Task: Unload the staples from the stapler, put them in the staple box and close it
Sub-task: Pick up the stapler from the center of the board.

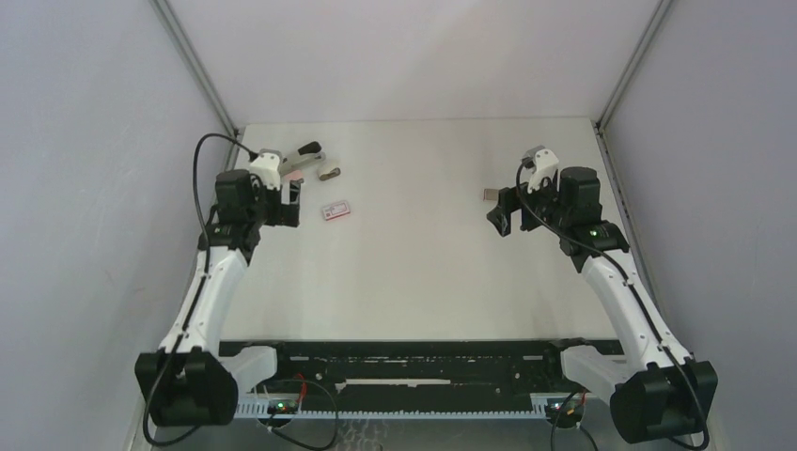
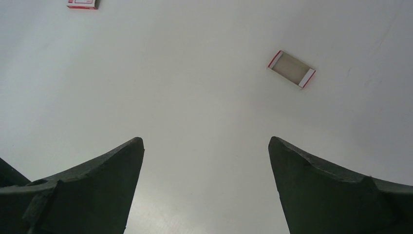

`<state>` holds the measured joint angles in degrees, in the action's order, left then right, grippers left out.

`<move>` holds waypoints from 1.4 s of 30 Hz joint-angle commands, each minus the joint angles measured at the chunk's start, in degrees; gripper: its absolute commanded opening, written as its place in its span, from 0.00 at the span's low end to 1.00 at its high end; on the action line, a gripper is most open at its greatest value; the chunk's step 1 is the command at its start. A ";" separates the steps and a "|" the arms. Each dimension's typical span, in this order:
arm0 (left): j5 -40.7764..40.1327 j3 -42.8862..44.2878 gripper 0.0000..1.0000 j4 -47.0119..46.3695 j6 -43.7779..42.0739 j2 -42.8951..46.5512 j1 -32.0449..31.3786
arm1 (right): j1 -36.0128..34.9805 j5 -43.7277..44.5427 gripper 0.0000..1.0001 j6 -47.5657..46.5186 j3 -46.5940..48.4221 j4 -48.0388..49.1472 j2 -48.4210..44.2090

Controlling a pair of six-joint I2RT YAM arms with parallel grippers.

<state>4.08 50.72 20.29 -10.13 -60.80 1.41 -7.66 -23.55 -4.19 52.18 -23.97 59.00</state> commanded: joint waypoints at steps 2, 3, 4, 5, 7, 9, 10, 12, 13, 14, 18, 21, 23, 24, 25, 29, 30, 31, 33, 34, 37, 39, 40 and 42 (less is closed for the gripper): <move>4.72 8.78 1.00 -0.21 0.79 -9.05 0.04 | -0.36 1.47 1.00 -0.47 0.18 1.94 1.15; 4.92 10.26 1.00 0.28 1.29 -11.78 0.06 | -0.34 1.77 1.00 -0.40 0.15 1.91 1.29; 5.00 11.79 1.00 0.98 1.85 -13.95 0.08 | -0.28 1.87 1.00 -0.35 0.16 1.87 1.44; 4.79 13.91 1.00 1.45 2.44 -16.05 0.02 | -0.25 1.88 1.00 -0.36 0.18 1.84 1.61; 5.04 16.69 1.00 2.17 4.79 -19.55 0.05 | -0.16 1.98 1.00 -0.25 0.12 1.82 2.01; 6.12 19.08 1.00 2.50 6.53 -22.52 0.02 | -0.01 2.16 1.00 -0.17 0.11 1.82 2.22; 6.08 20.12 1.00 2.41 7.57 -23.98 0.07 | 0.13 2.17 1.00 -0.20 0.11 1.85 2.36; 5.22 22.54 1.00 2.38 9.52 -26.86 0.07 | 0.56 2.00 1.00 0.02 0.11 1.65 2.51; 4.70 23.77 1.00 2.36 10.13 -28.31 0.04 | 0.76 1.76 1.00 0.01 0.12 1.60 2.63; 4.38 24.93 1.00 2.38 10.59 -29.78 0.08 | 0.88 1.52 1.00 0.02 0.11 1.57 2.96; 4.72 30.70 1.00 3.68 11.40 -36.61 -0.07 | 0.36 1.38 1.00 -0.68 0.15 1.58 4.57; 5.27 35.35 1.00 4.80 11.47 -41.09 -0.01 | -1.67 3.21 1.00 -2.13 0.29 1.60 6.00; 5.00 37.33 1.00 5.18 11.20 -43.50 0.00 | -3.12 4.85 1.00 -2.91 0.47 1.47 6.81; 4.06 38.65 1.00 5.18 11.31 -44.47 -0.05 | -3.79 5.51 1.00 -3.19 0.54 1.47 7.12; 2.51 39.53 1.00 5.26 11.53 -45.31 -0.10 | -4.37 5.98 1.00 -3.42 0.63 1.47 7.44; -6.21 44.19 1.00 7.15 13.55 -49.00 -0.12 | -5.87 7.15 1.00 -3.78 1.05 1.24 8.17; -8.20 45.21 1.00 7.76 13.89 -50.05 -0.09 | -6.21 7.34 1.00 -3.81 1.22 1.09 8.23; -9.45 46.25 1.00 8.13 14.17 -51.03 -0.12 | -6.41 7.52 1.00 -3.89 1.39 1.01 8.23; -10.69 48.17 1.00 9.21 14.75 -53.10 -0.06 | -6.73 8.00 1.00 -3.89 1.53 0.95 8.17; -10.82 49.28 1.00 9.90 14.90 -54.00 -0.06 | -6.75 8.08 1.00 -3.88 1.52 0.98 8.03; -10.26 51.53 1.00 11.67 15.83 -56.39 -0.03 | -6.84 8.23 1.00 -3.99 1.52 0.91 7.76; -9.89 51.98 1.00 12.00 16.24 -57.05 -0.05 | -6.84 8.21 1.00 -4.09 1.54 0.88 7.64; -9.77 52.16 1.00 11.97 16.39 -57.27 -0.09 | -6.84 8.27 1.00 -4.12 1.52 0.86 7.56; -9.49 52.60 1.00 12.22 16.54 -57.66 0.02 | -6.84 8.27 1.00 -4.14 1.54 0.85 7.45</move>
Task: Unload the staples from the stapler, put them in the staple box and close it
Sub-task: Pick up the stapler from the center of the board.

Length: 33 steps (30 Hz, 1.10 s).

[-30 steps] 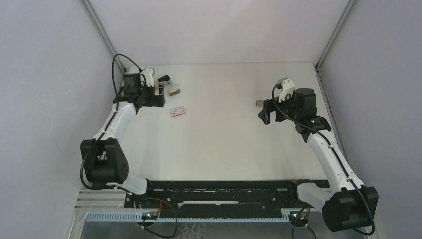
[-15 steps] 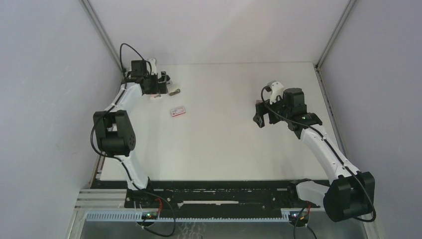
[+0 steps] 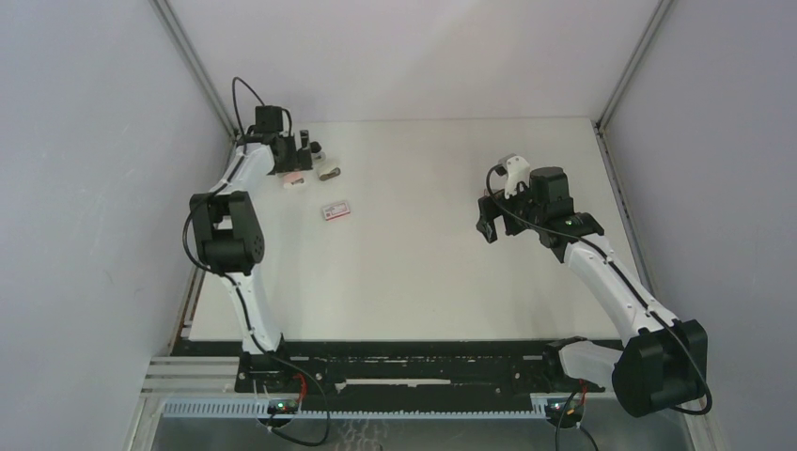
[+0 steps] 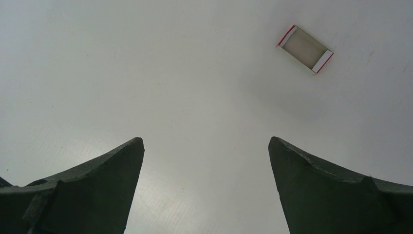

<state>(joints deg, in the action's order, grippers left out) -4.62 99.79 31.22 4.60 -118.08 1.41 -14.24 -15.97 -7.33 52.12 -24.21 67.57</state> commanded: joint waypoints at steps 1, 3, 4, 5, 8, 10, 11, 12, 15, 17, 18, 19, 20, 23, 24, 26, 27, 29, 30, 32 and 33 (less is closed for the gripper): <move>-0.60 3.63 1.00 1.36 1.79 -0.51 0.10 | -0.26 0.73 1.00 -1.09 1.59 1.09 -1.17; -0.52 3.81 1.00 1.30 2.09 -0.74 0.28 | -0.26 0.84 1.00 -1.09 1.58 1.09 -1.30; -0.43 3.83 1.00 1.33 2.18 -0.88 0.42 | -0.26 0.88 1.00 -1.08 1.58 1.14 -1.30; -0.05 3.83 1.00 1.29 2.22 -1.00 0.52 | -0.26 0.89 1.00 -1.05 1.58 1.05 -1.35; 0.12 4.11 1.00 1.58 2.45 -1.93 0.63 | -0.26 1.01 1.00 -1.17 1.59 1.00 -1.30; 0.33 5.19 1.00 2.44 2.72 -3.15 0.69 | -0.26 1.03 1.00 -1.17 1.58 1.03 -1.32; 0.42 6.34 1.00 3.15 2.84 -4.00 0.72 | -0.26 1.07 1.00 -1.26 1.58 1.01 -1.26; 0.54 7.30 1.00 3.75 2.95 -4.72 0.78 | -0.26 1.11 1.00 -1.20 1.58 1.00 -1.22; 1.57 9.21 1.00 4.94 3.22 -6.84 1.37 | -0.27 1.33 1.00 -1.28 1.58 1.01 -1.29; 2.36 9.93 1.00 5.23 3.85 -7.51 2.00 | -0.18 1.48 1.00 -1.36 1.58 1.05 -1.30; 2.77 10.24 1.00 5.33 4.18 -7.78 2.36 | -0.18 1.52 1.00 -1.39 1.58 0.99 -1.21; 3.05 10.60 1.00 5.53 4.42 -8.12 2.59 | -0.17 1.61 1.00 -1.45 1.58 1.00 -1.21; 3.43 10.89 1.00 5.62 4.63 -8.37 2.81 | -0.17 1.64 1.00 -1.48 1.58 1.00 -1.21; 4.41 12.00 1.00 6.40 5.10 -9.31 3.45 | -0.17 1.96 1.00 -1.68 1.58 1.00 -1.21; 4.75 12.14 1.00 6.59 5.18 -9.57 3.50 | -0.17 2.04 1.00 -1.77 1.58 1.01 -1.21; 5.05 12.22 1.00 6.57 5.61 -9.98 3.70 | -0.09 2.15 1.00 -1.79 1.58 1.09 -1.21; 5.18 12.35 1.00 6.57 5.83 -10.16 3.74 | -0.13 2.14 1.00 -1.88 1.59 1.09 -1.14; 5.57 12.98 0.99 6.72 6.36 -10.84 3.87 | -0.09 2.09 1.00 -1.88 1.58 1.10 -1.06; 5.72 13.53 0.98 6.93 6.59 -11.29 3.97 | -0.09 2.11 1.00 -1.87 1.58 1.09 -1.00; 5.85 14.79 0.97 7.49 6.89 -12.29 4.03 | -0.09 2.08 1.00 -1.89 1.58 0.96 -0.88; 5.85 15.27 0.97 7.67 7.03 -12.80 4.06 | -0.09 2.13 1.00 -1.88 1.58 1.00 -0.89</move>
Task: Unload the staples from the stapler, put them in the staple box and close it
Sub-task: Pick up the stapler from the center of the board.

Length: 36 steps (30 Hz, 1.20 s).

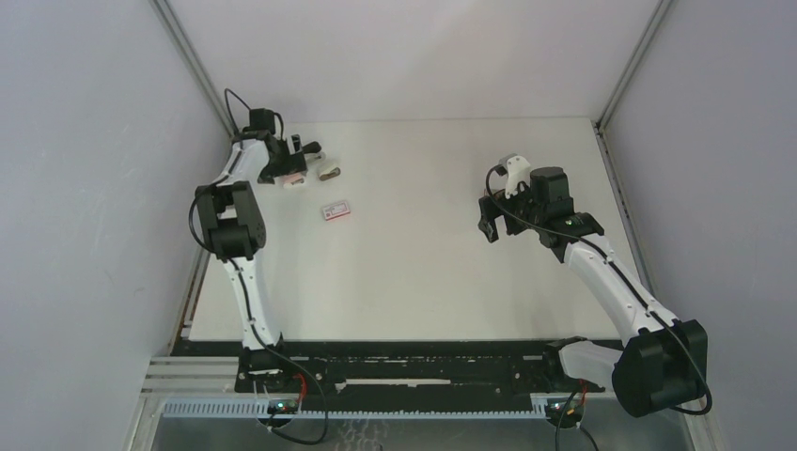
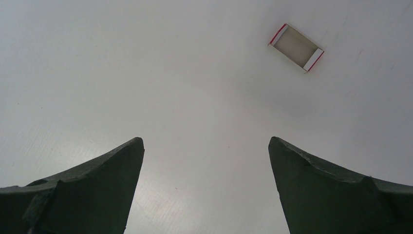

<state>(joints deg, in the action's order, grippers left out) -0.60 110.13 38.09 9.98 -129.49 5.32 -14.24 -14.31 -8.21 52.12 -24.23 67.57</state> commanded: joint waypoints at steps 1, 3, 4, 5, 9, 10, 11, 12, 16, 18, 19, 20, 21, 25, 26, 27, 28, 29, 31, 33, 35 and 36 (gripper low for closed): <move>1.82 5.43 0.97 0.99 1.77 -1.79 0.24 | -0.09 0.50 1.00 -1.01 1.57 1.02 -0.93; 2.06 5.93 0.96 1.04 1.91 -2.51 0.30 | 0.00 0.50 1.00 -0.99 1.63 1.03 -0.95; 2.21 6.28 0.95 1.03 2.01 -2.86 0.37 | 0.07 0.55 1.00 -1.01 1.59 1.06 -0.95; 2.33 6.47 0.95 1.04 2.12 -3.04 0.51 | 0.09 0.54 1.00 -0.98 1.58 1.05 -0.95; 3.24 6.78 0.91 0.86 2.56 -3.58 0.67 | 0.26 0.58 1.00 -0.98 1.58 1.07 -0.86; 3.35 6.84 0.91 0.77 2.65 -3.64 0.74 | 0.26 0.52 1.00 -0.97 1.58 1.03 -0.80; 3.41 6.82 0.90 0.77 2.66 -3.74 0.81 | 0.27 0.53 1.00 -1.03 1.58 1.03 -0.73; 3.39 6.90 0.89 0.83 2.61 -3.78 0.76 | 0.27 0.58 1.00 -1.00 1.58 1.03 -0.69; 3.73 6.93 0.84 0.59 2.60 -3.88 0.98 | 0.27 0.57 1.00 -1.02 1.58 1.07 -0.43; 4.14 6.87 0.79 0.55 2.43 -3.99 0.95 | 0.27 0.55 1.00 -1.01 1.58 1.03 -0.35; 4.36 6.77 0.78 0.63 2.30 -4.00 1.00 | 0.27 0.52 1.00 -1.02 1.58 1.04 -0.29; 4.42 6.70 0.74 0.66 2.28 -3.96 0.99 | 0.27 0.54 1.00 -1.00 1.54 1.07 -0.33; 4.53 6.58 0.73 0.58 2.20 -3.93 0.97 | 0.27 0.48 1.00 -0.90 1.58 1.04 -0.33; 4.98 5.71 0.67 0.00 2.07 -3.32 0.96 | 0.25 0.48 1.00 -0.91 1.58 1.03 -0.23; 5.14 5.34 0.67 -0.22 2.06 -3.10 0.99 | 0.26 0.44 1.00 -0.88 1.63 1.03 -0.24; 5.33 4.73 0.67 -0.51 2.06 -2.76 0.93 | 0.27 0.48 1.00 -0.86 1.59 1.03 -0.24; 5.59 4.16 0.66 -0.84 1.99 -2.45 0.99 | 0.27 0.46 1.00 -0.88 1.58 1.03 -0.17; 5.84 3.60 0.66 -1.24 2.03 -2.06 0.99 | 0.27 0.49 1.00 -0.90 1.58 1.06 -0.16; 6.91 2.11 0.65 -2.16 2.03 -1.04 0.99 | 0.27 0.43 1.00 -0.95 1.58 1.05 -0.07; 7.94 0.31 0.64 -3.26 2.05 0.27 0.86 | 0.27 0.46 1.00 -0.91 1.57 1.03 -0.07; 8.92 -1.79 0.65 -4.55 2.07 1.97 0.76 | 0.27 0.43 1.00 -0.94 1.58 1.02 -0.07; 9.25 -2.79 0.65 -5.07 2.06 2.62 0.68 | 0.27 0.42 1.00 -0.86 1.58 0.95 -0.07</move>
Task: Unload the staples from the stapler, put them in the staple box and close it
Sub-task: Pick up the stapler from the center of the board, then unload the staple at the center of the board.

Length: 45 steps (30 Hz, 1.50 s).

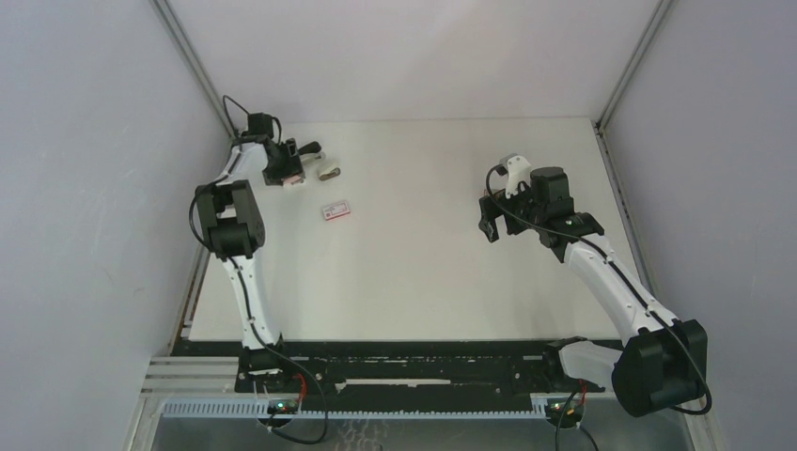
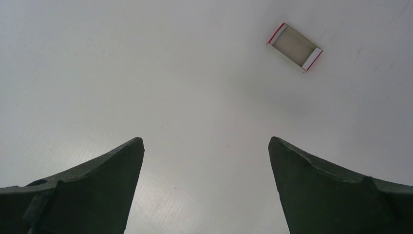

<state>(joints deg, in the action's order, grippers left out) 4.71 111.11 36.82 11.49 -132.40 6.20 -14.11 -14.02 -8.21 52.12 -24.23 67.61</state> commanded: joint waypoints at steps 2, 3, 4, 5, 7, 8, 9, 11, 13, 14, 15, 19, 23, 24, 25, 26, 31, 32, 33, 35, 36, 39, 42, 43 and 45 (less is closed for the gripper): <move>5.10 -5.57 0.65 -4.72 0.56 6.89 -0.33 | 0.13 -0.06 1.00 -0.92 1.58 0.97 -0.11; 5.47 -6.50 0.65 -5.09 0.47 7.64 -0.46 | 0.13 -0.14 1.00 -0.85 1.58 0.93 -0.11; 5.77 -7.50 0.65 -5.51 0.39 8.40 -0.65 | 0.13 -0.24 1.00 -0.88 1.58 0.87 -0.11; 6.01 -8.44 0.65 -5.90 0.28 8.94 -0.83 | 0.13 -0.34 1.00 -0.86 1.58 0.85 -0.11; 6.18 -10.09 0.66 -6.26 -0.07 10.10 -1.44 | 0.06 -0.38 1.00 -0.87 1.58 0.85 -0.11; 6.25 -10.77 0.66 -6.36 -0.26 10.57 -1.82 | 0.05 -0.41 1.00 -0.89 1.58 0.85 -0.11; 6.53 -11.53 0.66 -6.51 -0.38 11.06 -2.13 | 0.05 -0.46 1.00 -0.92 1.58 0.85 -0.16; 6.98 -12.90 0.67 -7.03 -0.41 12.01 -2.77 | 0.05 -0.42 1.00 -0.92 1.58 0.87 -0.20; 7.28 -13.94 0.67 -7.45 -0.33 12.98 -3.41 | 0.05 -0.46 1.00 -0.93 1.58 0.79 -0.20; 7.28 -14.32 0.67 -7.60 -0.35 13.44 -3.72 | 0.05 -0.49 1.00 -0.87 1.58 0.77 -0.20; 7.28 -14.56 0.67 -7.78 -0.33 13.93 -4.08 | 0.05 -0.49 1.00 -0.92 1.58 0.80 -0.20; 7.38 -14.67 0.68 -8.16 0.13 14.99 -5.67 | 0.05 -0.36 1.00 -0.97 1.59 0.81 -0.07; 7.99 -14.43 0.68 -8.19 0.38 16.04 -7.40 | 0.11 -0.24 1.00 -0.92 1.58 0.76 -0.03; 8.17 -14.41 0.68 -8.17 0.42 16.30 -7.92 | 0.12 -0.36 1.00 -0.90 1.58 0.76 0.09; 8.48 -14.42 0.68 -8.10 0.43 16.58 -8.44 | 0.09 -0.53 1.00 -0.97 1.61 0.83 0.11; 8.74 -14.43 0.68 -8.05 0.50 16.82 -9.13 | 0.13 -0.85 1.00 -0.99 1.59 0.85 0.14; 10.52 -15.26 0.69 -6.82 0.79 18.68 -12.93 | -0.13 -3.14 1.00 -1.33 1.58 1.24 0.07; 10.95 -15.61 0.69 -6.65 0.78 19.27 -13.56 | -0.13 -4.24 1.00 -0.94 1.58 1.43 0.06; 11.39 -16.06 0.69 -6.67 0.93 19.93 -14.41 | -0.13 -5.11 1.00 -0.26 1.58 1.86 0.06; 12.56 -16.98 0.69 -6.69 1.31 21.27 -15.78 | -0.13 -7.42 1.00 1.83 1.82 2.66 0.14; 13.53 -17.39 0.69 -6.77 1.51 21.83 -16.52 | -0.13 -8.77 1.00 3.00 2.11 3.12 0.35; 15.79 -18.79 0.69 -7.21 2.32 23.61 -18.46 | -0.13 -13.91 1.00 6.88 3.73 4.14 1.27; 18.49 -19.77 0.69 -7.81 2.88 24.96 -20.25 | 0.08 -18.52 1.00 11.15 4.92 7.47 2.90; 19.64 -20.30 0.69 -8.31 3.27 25.45 -20.75 | 0.17 -19.81 1.00 13.27 5.19 9.18 3.71; 21.96 -21.52 0.69 -9.77 4.19 26.44 -21.76 | 0.30 -22.50 0.99 18.64 5.92 12.69 6.14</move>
<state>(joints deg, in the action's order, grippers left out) 20.32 91.79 30.24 13.19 -110.87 -14.06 -14.09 -28.80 0.43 54.68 -20.23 71.09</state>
